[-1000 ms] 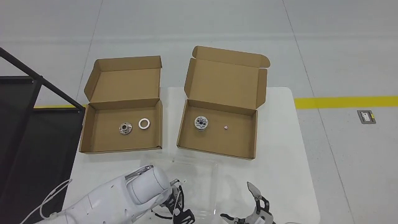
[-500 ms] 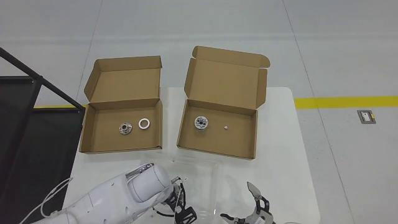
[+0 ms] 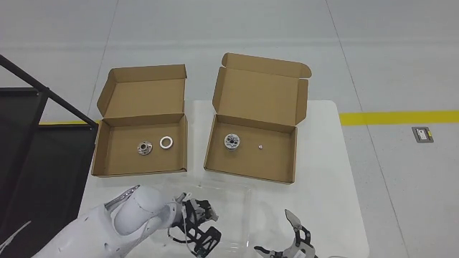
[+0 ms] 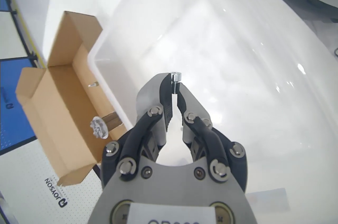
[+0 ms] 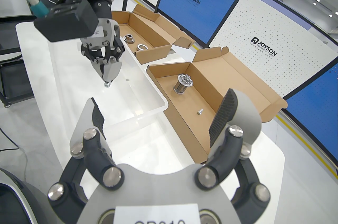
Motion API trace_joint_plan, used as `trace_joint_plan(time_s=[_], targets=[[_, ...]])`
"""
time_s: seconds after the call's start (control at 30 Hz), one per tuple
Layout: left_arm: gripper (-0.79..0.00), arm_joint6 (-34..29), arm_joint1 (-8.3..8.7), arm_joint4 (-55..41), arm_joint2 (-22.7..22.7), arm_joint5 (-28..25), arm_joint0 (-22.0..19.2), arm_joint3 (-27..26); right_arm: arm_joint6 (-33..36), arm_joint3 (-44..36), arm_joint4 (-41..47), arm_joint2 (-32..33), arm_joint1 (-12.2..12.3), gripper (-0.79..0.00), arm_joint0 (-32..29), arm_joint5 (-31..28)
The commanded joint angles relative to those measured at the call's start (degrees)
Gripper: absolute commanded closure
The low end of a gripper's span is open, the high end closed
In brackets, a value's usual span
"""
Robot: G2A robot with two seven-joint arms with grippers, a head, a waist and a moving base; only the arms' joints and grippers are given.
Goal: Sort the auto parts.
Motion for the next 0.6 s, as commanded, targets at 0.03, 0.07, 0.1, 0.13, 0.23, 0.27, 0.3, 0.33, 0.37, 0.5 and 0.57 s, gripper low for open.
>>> trace_joint_plan(time_s=[0.03, 0.07, 0.1, 0.13, 0.23, 0.27, 0.3, 0.33, 0.37, 0.5, 0.57], targets=[[0.0, 3.55, 3.0, -0.9, -4.44, 6.52, 4.13, -1.18, 0.0, 0.0, 0.0, 0.0, 0.0, -0.785, 0.0, 0.0], [0.0, 4.78, 4.2, -1.44, -6.45, 9.28, 5.89, -1.23, 0.0, 0.0, 0.0, 0.0, 0.0, -0.785, 0.0, 0.0], [0.0, 5.35, 4.76, -1.68, -7.4, 10.66, 6.8, -1.37, 0.0, 0.0, 0.0, 0.0, 0.0, -0.785, 0.0, 0.0], [0.0, 6.26, 5.56, -2.04, -8.7, 12.48, 8.22, -1.5, 0.0, 0.0, 0.0, 0.0, 0.0, -0.785, 0.0, 0.0], [0.0, 9.8, 7.75, -3.49, -12.48, 18.21, 12.45, -1.76, 0.0, 0.0, 0.0, 0.0, 0.0, -0.785, 0.0, 0.0], [0.0, 12.01, 8.64, -4.2, -14.08, 20.5, 14.18, -1.5, 0.0, 0.0, 0.0, 0.0, 0.0, -0.785, 0.0, 0.0], [0.0, 13.27, 9.05, -4.53, -14.83, 21.54, 15.01, -1.34, 0.0, 0.0, 0.0, 0.0, 0.0, -0.785, 0.0, 0.0], [0.0, 15.57, 9.81, -5.28, -16.22, 23.2, 16.57, -0.84, 0.0, 0.0, 0.0, 0.0, 0.0, -0.785, 0.0, 0.0], [0.0, 17.24, 10.32, -5.6, -17.15, 24.06, 17.57, -0.59, 0.0, 0.0, 0.0, 0.0, 0.0, -0.785, 0.0, 0.0], [0.0, 19.22, 11.05, -5.33, -18.49, 24.88, 18.94, -0.28, 0.0, 0.0, 0.0, 0.0, 0.0, -0.785, 0.0, 0.0], [0.0, 19.22, 11.05, -5.33, -18.49, 24.88, 18.94, -0.28, 0.0, 0.0, 0.0, 0.0, 0.0, -0.785, 0.0, 0.0]])
